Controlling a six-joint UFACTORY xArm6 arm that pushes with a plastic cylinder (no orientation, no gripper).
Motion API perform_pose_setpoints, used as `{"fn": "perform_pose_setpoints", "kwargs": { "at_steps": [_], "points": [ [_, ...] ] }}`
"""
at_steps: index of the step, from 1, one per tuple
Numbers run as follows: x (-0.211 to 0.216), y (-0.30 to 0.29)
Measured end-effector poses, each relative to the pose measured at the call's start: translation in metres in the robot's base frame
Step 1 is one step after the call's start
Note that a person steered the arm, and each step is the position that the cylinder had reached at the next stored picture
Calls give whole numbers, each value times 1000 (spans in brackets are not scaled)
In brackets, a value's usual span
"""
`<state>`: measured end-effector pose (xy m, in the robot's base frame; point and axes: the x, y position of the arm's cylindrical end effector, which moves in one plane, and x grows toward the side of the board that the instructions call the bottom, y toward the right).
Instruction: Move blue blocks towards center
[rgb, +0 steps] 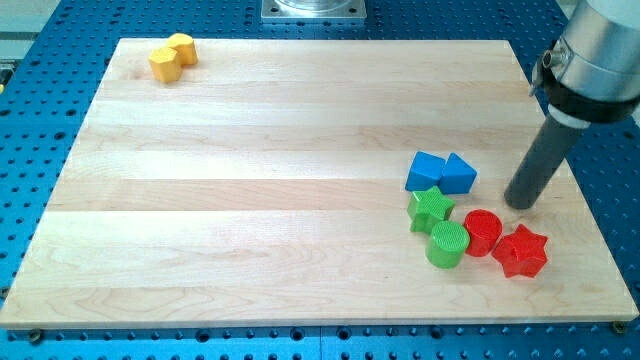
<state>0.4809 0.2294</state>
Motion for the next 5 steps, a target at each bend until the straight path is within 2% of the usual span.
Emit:
{"fn": "perform_pose_setpoints", "kwargs": {
  "at_steps": [5],
  "points": [
    [-5,-83]
  ]
}}
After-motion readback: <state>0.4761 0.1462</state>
